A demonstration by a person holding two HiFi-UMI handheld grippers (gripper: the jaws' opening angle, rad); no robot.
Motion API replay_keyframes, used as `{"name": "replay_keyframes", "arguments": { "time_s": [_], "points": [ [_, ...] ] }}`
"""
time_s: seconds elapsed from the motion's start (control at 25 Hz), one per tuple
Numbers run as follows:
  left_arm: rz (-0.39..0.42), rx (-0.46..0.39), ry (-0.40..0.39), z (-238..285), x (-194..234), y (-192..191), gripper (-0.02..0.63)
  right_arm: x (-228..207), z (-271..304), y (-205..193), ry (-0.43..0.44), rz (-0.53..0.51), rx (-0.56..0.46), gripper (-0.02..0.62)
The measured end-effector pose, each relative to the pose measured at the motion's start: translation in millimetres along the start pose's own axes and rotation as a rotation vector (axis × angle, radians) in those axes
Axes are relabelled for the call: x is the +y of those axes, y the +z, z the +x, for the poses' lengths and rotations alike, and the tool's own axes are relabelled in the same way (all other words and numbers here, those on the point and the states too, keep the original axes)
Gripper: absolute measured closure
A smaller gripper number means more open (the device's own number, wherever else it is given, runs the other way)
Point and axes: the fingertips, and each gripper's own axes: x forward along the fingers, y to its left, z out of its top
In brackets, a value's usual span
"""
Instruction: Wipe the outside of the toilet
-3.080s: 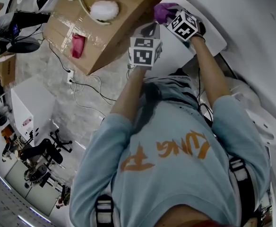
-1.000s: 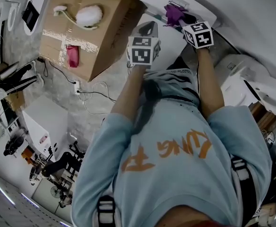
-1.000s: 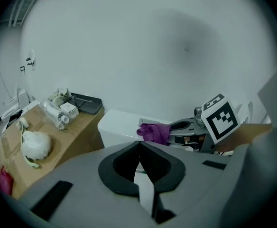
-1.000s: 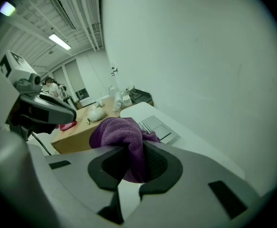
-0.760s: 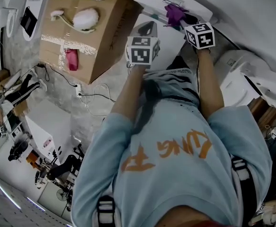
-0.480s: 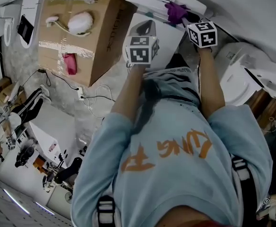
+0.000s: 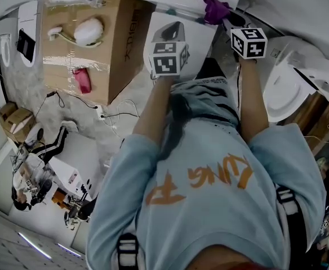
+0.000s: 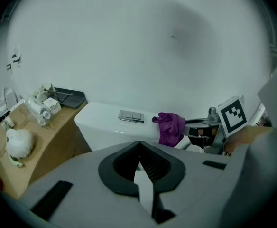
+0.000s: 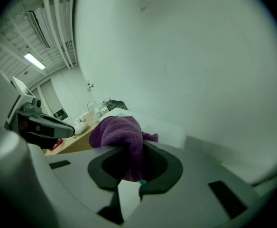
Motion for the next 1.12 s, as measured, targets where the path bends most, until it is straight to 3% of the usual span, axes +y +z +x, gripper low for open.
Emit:
{"name": "replay_keyframes", "arguments": {
  "time_s": [0.24, 0.48, 0.72, 1.12],
  "points": [
    [-0.058, -0.018, -0.011, -1, 4, -7, 0.581, -20, -21, -9, -0.121, 0.056, 0.022, 0.523],
    [-0.094, -0.070, -0.042, -7, 16, -16, 0.580, -11, -46, -4, -0.210, 0.059, -0.101, 0.523],
    [-0.096, -0.130, -0.058, -14, 49, -25, 0.581, 42, -36, -6, -0.196, 0.042, -0.185, 0.523],
    [-0.132, -0.243, -0.039, -19, 132, -50, 0.581, 140, 31, -24, -0.094, 0.043, -0.245, 0.523]
  ]
}}
